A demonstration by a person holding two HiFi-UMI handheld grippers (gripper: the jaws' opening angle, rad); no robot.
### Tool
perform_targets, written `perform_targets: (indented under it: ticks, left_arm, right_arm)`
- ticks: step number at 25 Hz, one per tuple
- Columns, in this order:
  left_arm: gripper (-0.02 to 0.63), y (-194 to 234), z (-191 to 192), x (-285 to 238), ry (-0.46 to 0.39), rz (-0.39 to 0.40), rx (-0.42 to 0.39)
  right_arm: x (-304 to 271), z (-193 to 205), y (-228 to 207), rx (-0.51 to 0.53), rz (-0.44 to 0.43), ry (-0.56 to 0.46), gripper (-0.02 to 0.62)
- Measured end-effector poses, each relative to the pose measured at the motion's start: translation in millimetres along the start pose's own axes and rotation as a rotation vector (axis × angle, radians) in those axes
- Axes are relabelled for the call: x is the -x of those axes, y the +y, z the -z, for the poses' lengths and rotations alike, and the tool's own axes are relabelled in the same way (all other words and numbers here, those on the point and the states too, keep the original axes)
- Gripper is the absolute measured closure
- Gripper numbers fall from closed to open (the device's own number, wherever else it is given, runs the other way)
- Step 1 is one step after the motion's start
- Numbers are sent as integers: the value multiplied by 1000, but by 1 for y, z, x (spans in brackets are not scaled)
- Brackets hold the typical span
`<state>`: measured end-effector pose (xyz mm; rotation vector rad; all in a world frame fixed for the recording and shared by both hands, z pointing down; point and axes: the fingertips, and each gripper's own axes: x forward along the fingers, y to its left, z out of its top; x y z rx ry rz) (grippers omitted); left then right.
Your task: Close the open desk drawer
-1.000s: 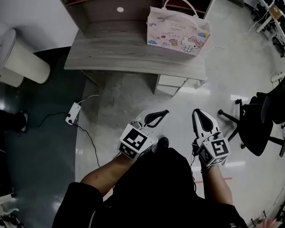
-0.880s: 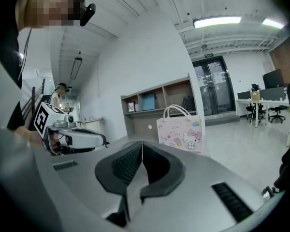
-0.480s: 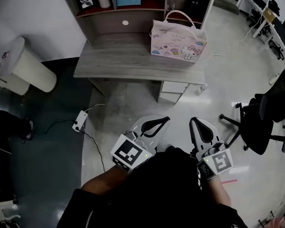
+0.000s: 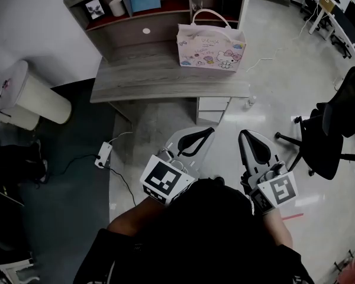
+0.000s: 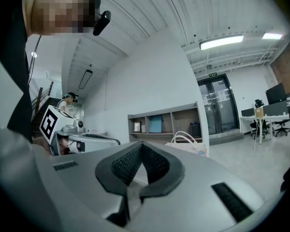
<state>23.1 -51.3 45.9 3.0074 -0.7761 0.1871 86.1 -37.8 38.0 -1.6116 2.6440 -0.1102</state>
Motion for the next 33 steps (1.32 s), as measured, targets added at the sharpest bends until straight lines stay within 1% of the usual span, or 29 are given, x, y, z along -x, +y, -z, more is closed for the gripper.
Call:
perform_targets:
  ticks: [5, 9, 16, 21, 28, 33]
  left_arm:
    - [598, 5, -27, -16, -19, 1, -30]
    - [598, 11, -37, -18, -21, -17, -40]
    - [598, 17, -28, -15, -6, -57, 8]
    - [598, 17, -16, -17, 16, -53, 32]
    - [598, 19, -10, -20, 21, -44, 29]
    - [598, 21, -8, -20, 26, -41, 18]
  right_arm:
    - [-13, -24, -10, 27, -22, -11, 583]
    - [-20, -27, -12, 32, -54, -9, 584]
    - [-23, -16, -10, 22, -90, 22, 584]
    - [-23, -12, -18, 3, -72, 33, 584]
    - [-23, 2, -20, -18, -55, 51, 584]
    - [-27, 2, -19, -14, -56, 55, 584]
